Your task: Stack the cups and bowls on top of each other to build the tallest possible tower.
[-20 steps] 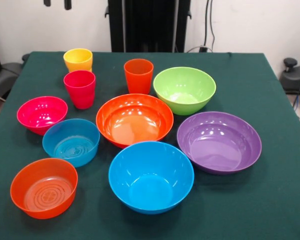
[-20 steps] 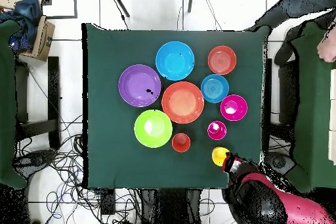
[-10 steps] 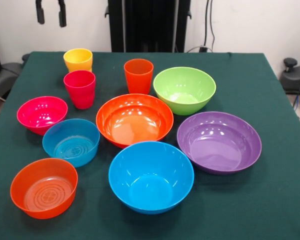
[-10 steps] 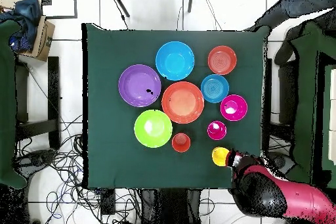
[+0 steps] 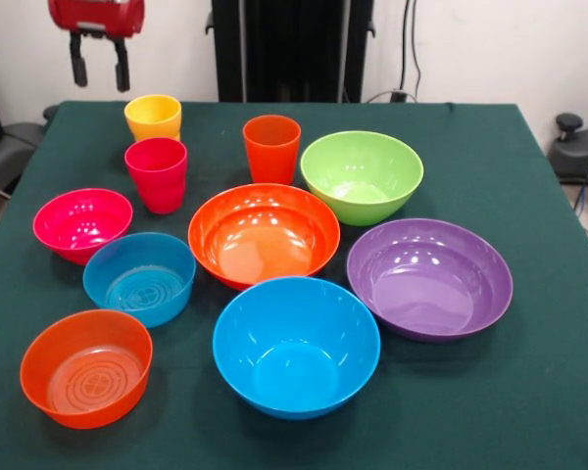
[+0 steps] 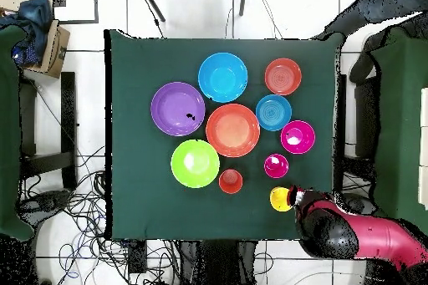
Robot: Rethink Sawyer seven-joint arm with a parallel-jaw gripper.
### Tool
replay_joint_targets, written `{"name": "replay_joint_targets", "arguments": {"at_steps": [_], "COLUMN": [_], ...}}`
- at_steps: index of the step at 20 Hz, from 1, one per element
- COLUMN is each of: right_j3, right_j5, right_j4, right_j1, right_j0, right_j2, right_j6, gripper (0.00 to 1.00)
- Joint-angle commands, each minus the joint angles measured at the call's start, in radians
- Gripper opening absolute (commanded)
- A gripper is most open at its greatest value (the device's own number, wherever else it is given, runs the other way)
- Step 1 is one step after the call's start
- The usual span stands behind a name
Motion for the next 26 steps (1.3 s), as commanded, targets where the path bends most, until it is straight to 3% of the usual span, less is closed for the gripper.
{"name": "replay_joint_targets", "arguments": {"at_steps": [1, 11, 26], "right_j3": [-0.142, -0.232, -0.264], "right_j5": [-0.029, 0.007, 0.058], "right_j4": [-0.123, -0.099, -0.06], "right_j1": [0.145, 0.218, 0.245], "right_j0": [0.068, 0.113, 0.118], "right_j2": [-0.079, -0.12, -0.123], "right_j6": [0.014, 0.018, -0.032], "gripper": [1.0, 1.0, 1.0]}}
